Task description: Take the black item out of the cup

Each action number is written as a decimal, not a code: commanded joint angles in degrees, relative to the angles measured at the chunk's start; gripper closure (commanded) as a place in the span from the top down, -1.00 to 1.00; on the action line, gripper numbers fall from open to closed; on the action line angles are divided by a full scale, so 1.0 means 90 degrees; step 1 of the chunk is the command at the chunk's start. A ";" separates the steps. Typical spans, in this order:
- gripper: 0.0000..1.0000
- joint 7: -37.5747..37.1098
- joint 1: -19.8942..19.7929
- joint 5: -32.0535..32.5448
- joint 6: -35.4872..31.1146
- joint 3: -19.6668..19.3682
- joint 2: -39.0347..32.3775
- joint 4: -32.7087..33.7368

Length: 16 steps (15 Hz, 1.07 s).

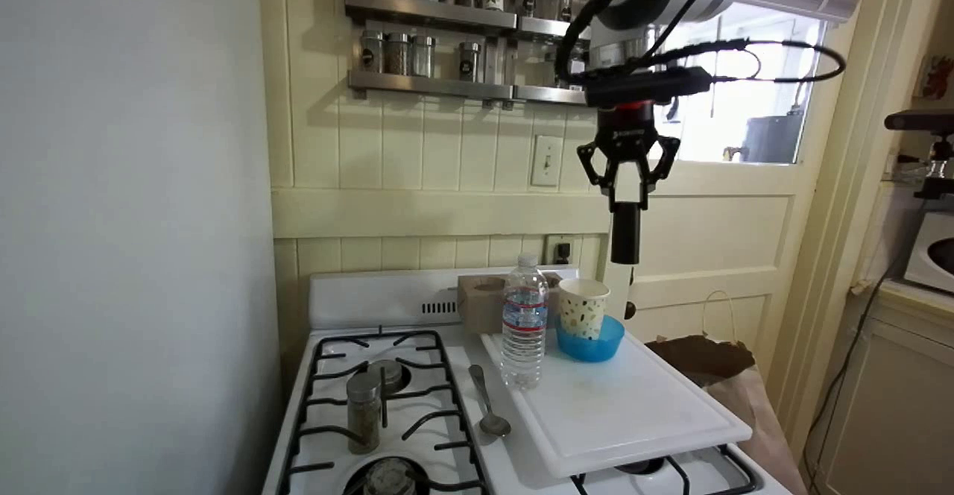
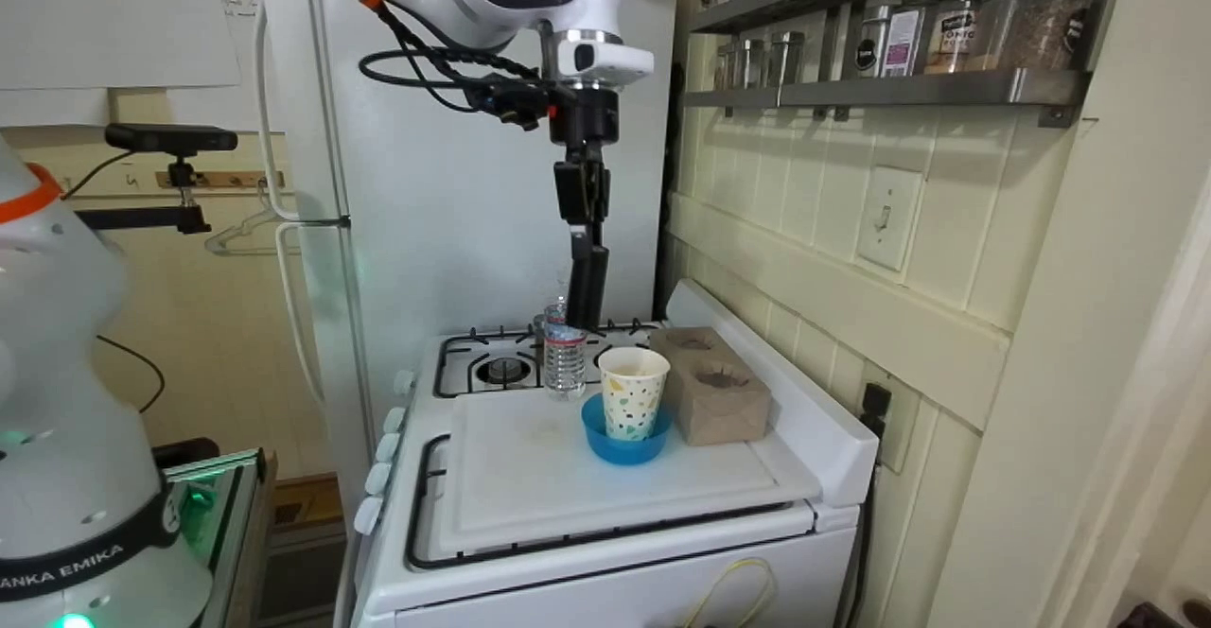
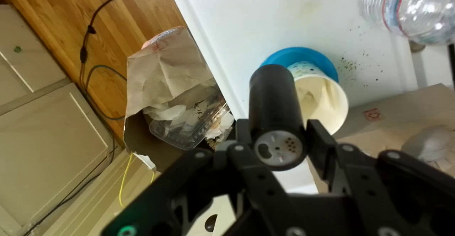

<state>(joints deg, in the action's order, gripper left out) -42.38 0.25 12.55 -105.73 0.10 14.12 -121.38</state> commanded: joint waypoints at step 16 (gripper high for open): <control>-0.65 -0.1526 0.0112 -0.0040 0.0425 0.1281 0.0530 -0.0571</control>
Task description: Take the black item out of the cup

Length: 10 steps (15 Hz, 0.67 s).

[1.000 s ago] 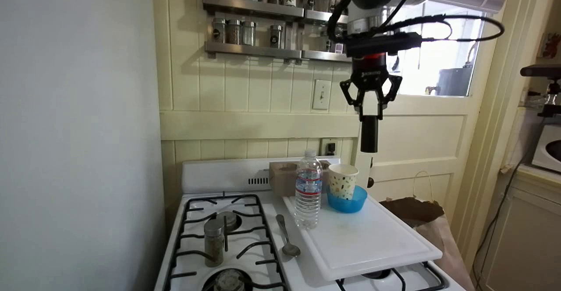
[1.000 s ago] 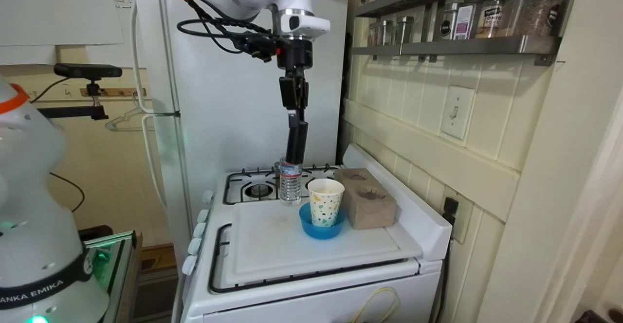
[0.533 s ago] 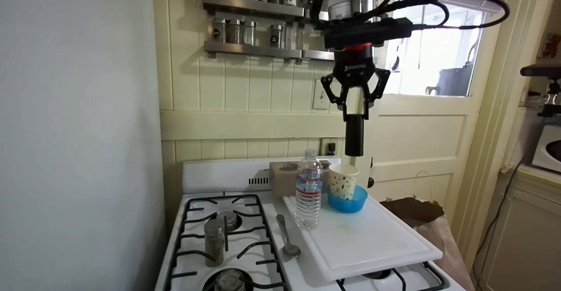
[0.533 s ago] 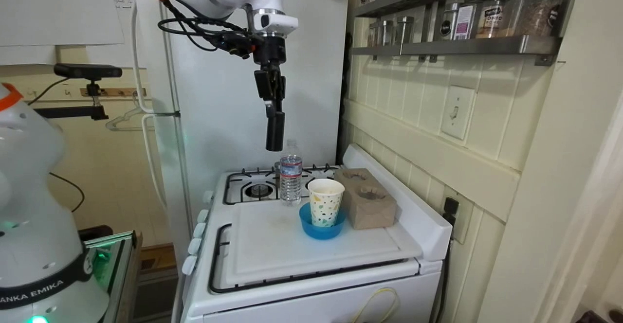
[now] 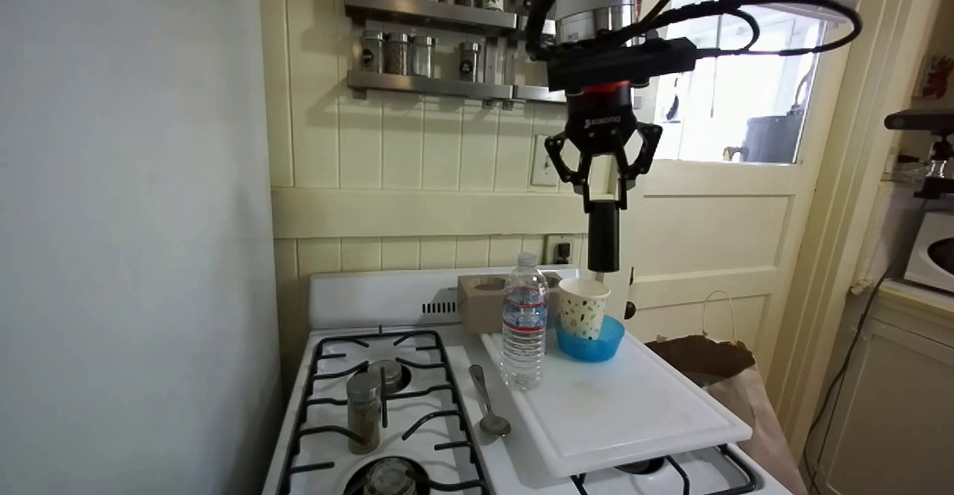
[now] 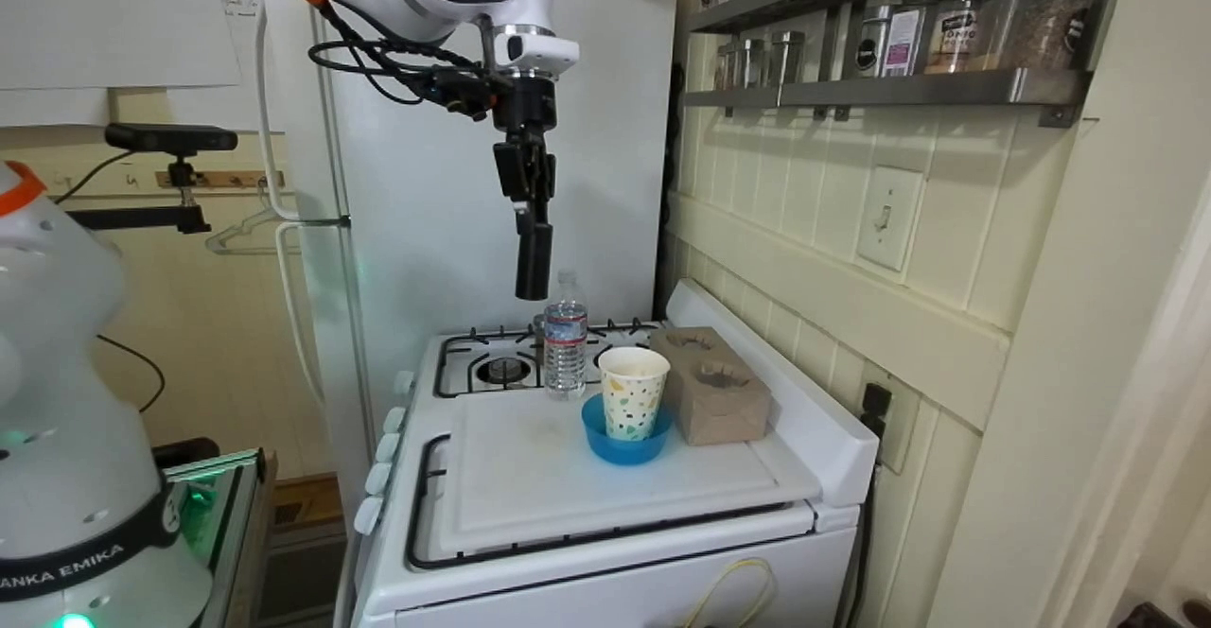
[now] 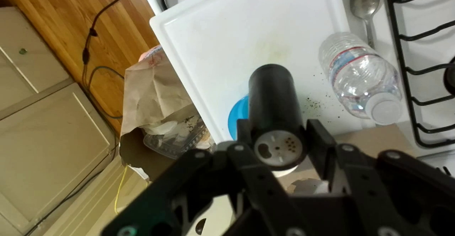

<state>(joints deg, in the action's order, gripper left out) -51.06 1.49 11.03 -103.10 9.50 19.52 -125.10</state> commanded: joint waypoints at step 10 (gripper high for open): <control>-0.65 -0.1241 0.0427 -0.0027 -0.3469 0.0507 0.1286 -0.2421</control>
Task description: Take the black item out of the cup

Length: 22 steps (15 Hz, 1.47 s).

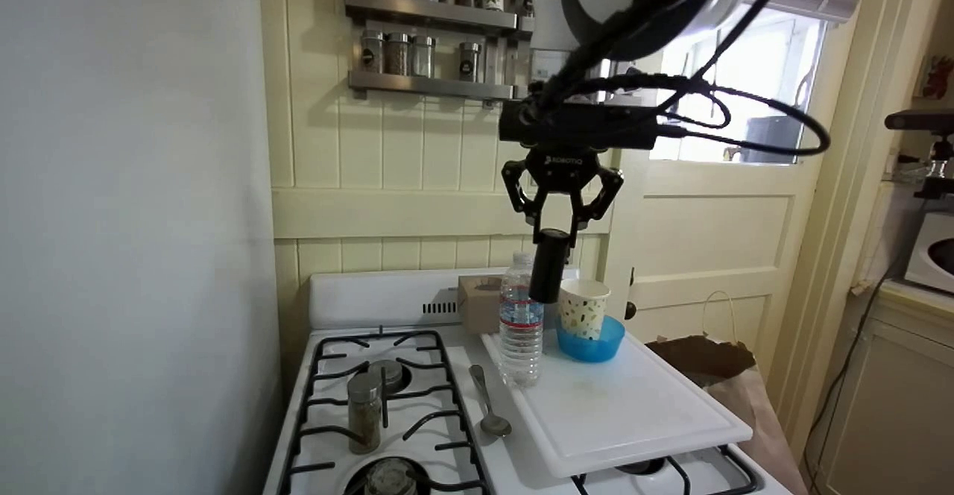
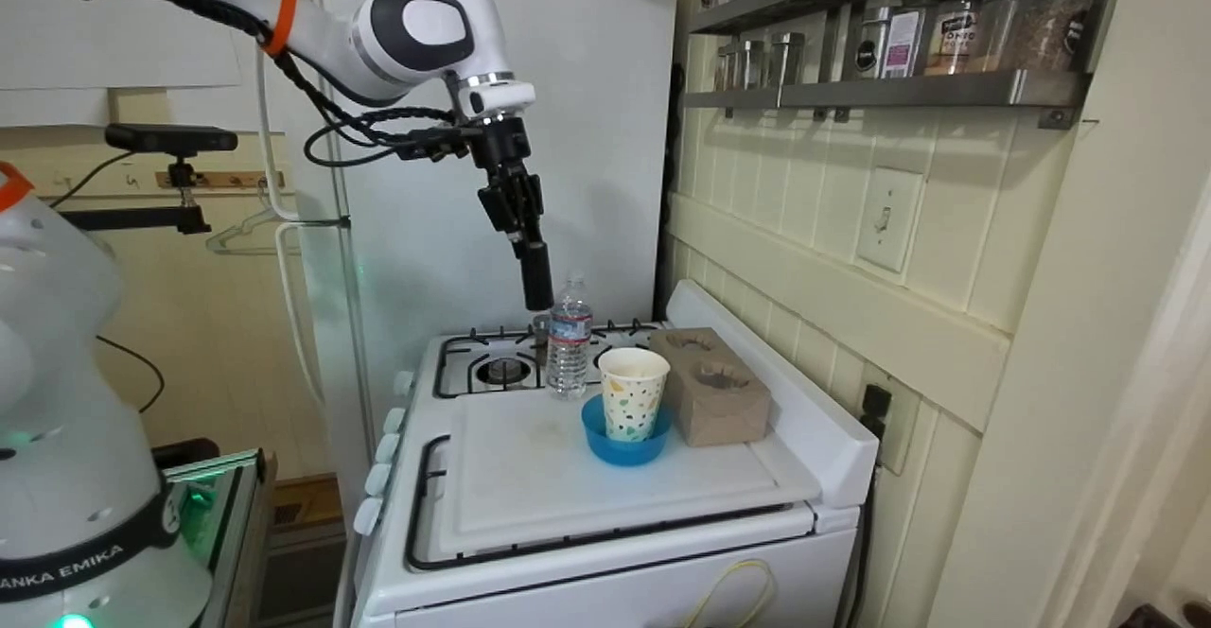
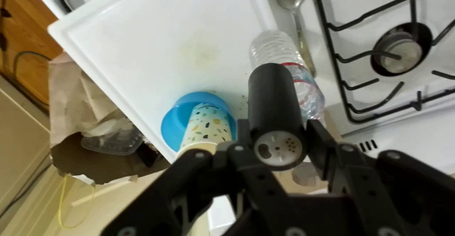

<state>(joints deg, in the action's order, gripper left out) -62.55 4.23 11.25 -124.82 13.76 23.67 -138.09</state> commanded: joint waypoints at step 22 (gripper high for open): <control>-0.15 0.1035 0.0066 -0.1666 0.0388 -0.0096 0.1488 -0.1841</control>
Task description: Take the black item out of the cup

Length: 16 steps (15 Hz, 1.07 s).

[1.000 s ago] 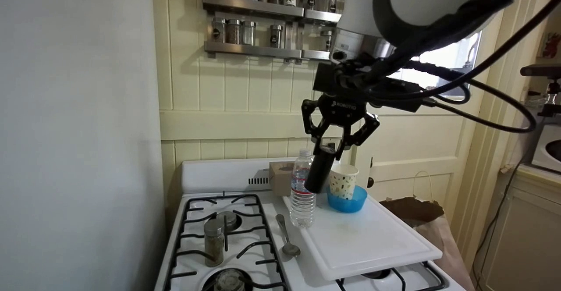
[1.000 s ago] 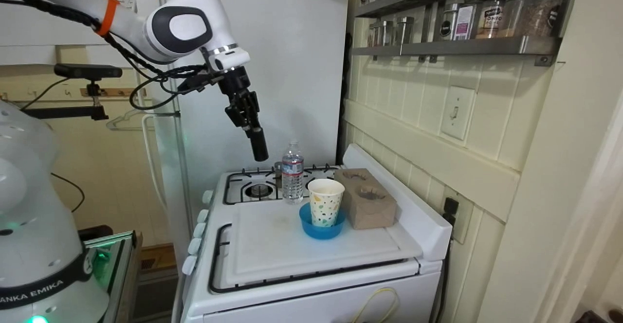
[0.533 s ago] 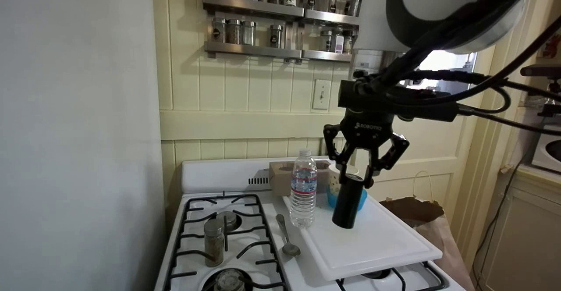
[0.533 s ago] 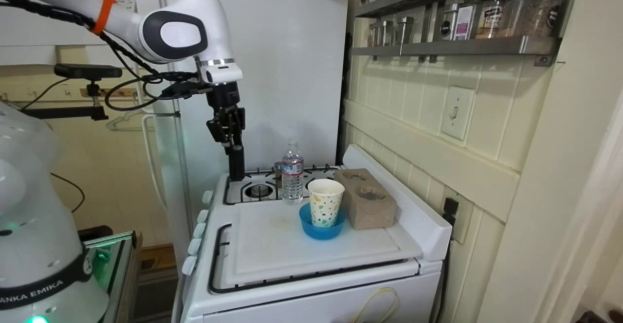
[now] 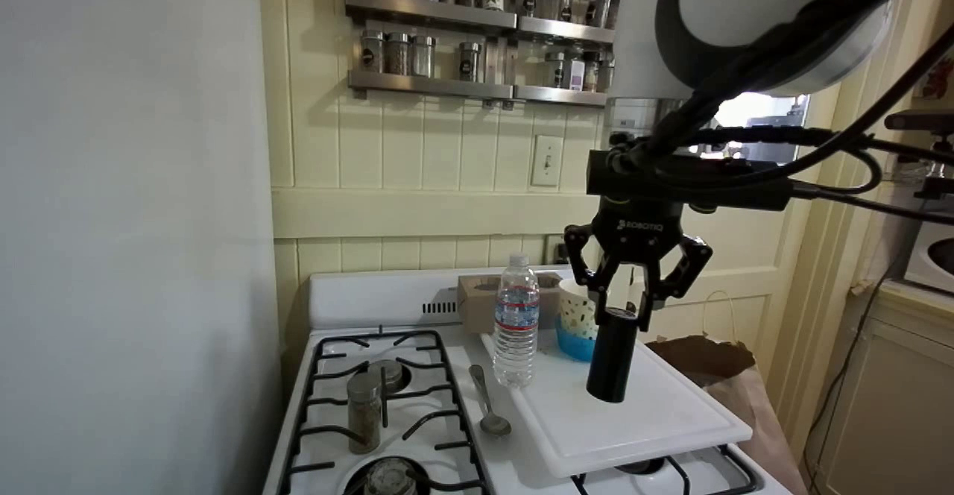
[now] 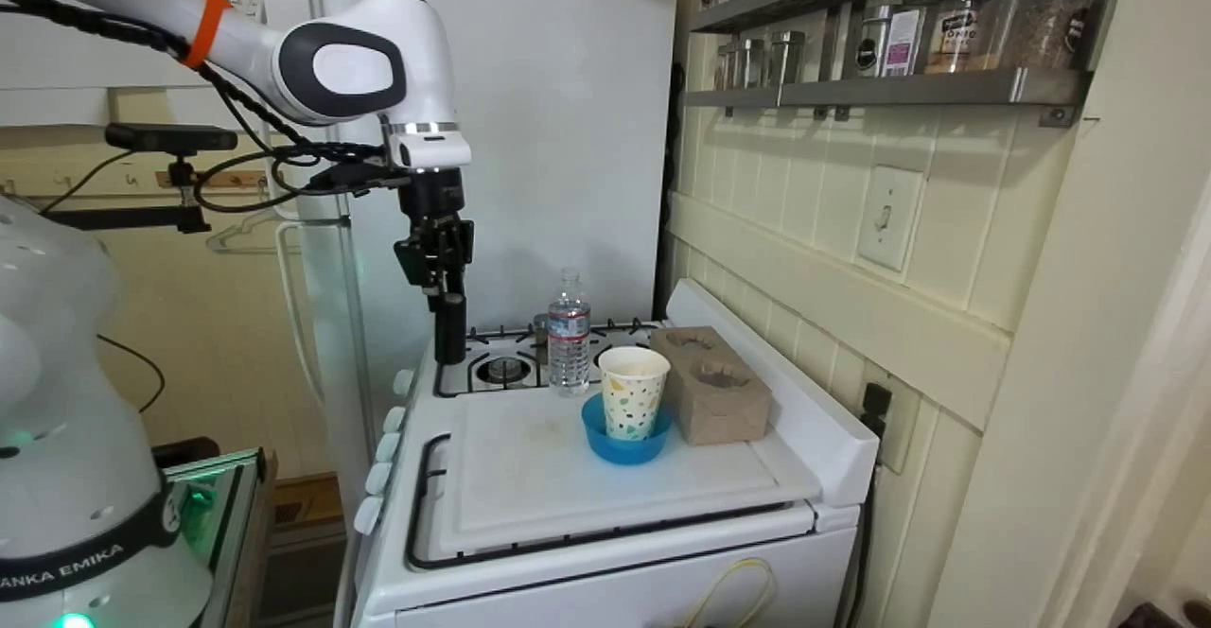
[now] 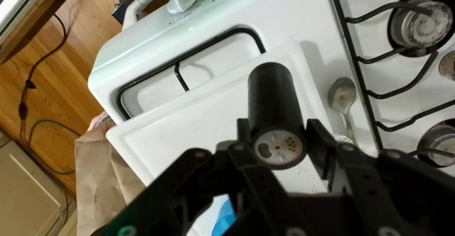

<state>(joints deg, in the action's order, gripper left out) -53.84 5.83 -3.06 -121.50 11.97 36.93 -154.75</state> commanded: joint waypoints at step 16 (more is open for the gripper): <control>-0.65 -0.0384 -0.0621 0.0175 0.0278 0.0249 -0.0018 -0.0389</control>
<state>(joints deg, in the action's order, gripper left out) -55.04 1.95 -2.52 -119.96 13.47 36.55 -156.11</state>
